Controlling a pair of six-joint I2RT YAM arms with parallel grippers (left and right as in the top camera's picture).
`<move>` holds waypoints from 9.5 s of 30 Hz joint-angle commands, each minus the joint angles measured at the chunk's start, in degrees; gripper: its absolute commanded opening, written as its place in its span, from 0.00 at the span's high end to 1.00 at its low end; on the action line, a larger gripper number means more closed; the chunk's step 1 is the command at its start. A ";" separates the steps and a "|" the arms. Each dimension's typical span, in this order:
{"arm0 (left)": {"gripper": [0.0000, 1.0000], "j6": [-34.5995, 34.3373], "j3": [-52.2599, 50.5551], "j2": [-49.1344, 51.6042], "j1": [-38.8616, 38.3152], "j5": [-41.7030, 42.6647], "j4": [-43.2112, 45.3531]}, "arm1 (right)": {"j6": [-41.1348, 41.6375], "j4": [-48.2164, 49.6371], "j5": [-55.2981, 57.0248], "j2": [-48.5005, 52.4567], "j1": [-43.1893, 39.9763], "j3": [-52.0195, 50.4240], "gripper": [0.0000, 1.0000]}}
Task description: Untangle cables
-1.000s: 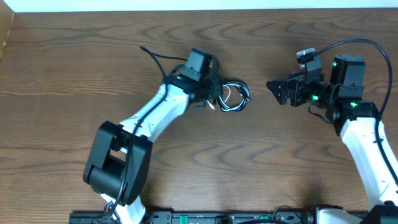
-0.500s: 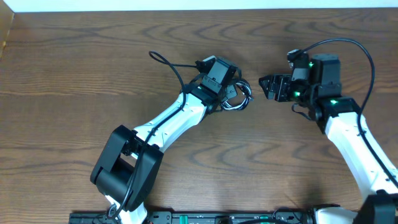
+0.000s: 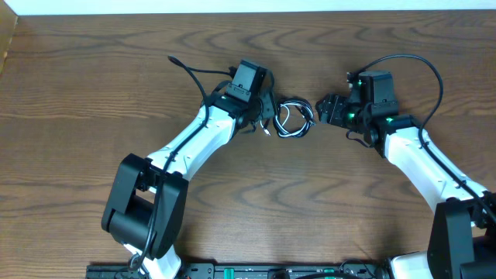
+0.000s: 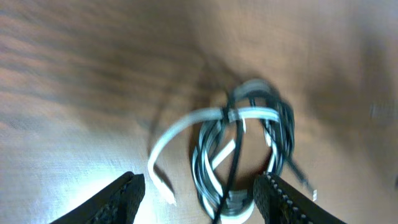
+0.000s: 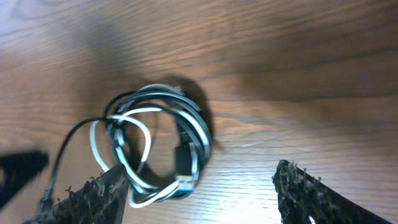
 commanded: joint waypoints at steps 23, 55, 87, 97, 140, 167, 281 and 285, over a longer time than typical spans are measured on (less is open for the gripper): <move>0.61 -17.57 2.45 5.95 -10.73 -13.66 -0.57 | 1.31 -1.90 4.20 0.09 -4.46 0.83 0.21; 0.88 -21.62 -0.02 10.49 -13.29 -17.31 -1.73 | 1.29 -2.99 4.20 0.09 -4.42 0.81 0.19; 0.93 25.42 -0.61 -4.17 2.82 35.39 5.29 | -10.47 1.81 -19.47 -0.04 -4.09 0.92 0.21; 0.93 30.99 -0.61 -4.17 8.55 57.09 6.49 | -8.94 7.19 -23.43 -0.04 -3.91 0.94 0.22; 0.92 -4.09 -1.75 4.44 4.00 12.26 -9.49 | -6.19 4.59 -5.77 -0.02 -1.09 0.87 0.23; 0.80 -14.84 -2.19 17.33 -3.23 6.05 3.15 | -6.19 2.69 -5.18 -0.02 -1.09 0.87 0.23; 0.48 -1.64 -0.17 -2.49 6.27 27.78 11.69 | 7.74 41.46 -49.33 12.39 -5.33 0.94 0.99; 0.48 -6.08 -0.17 1.20 6.27 31.89 18.47 | 7.78 41.44 -50.73 12.39 -5.22 0.94 0.99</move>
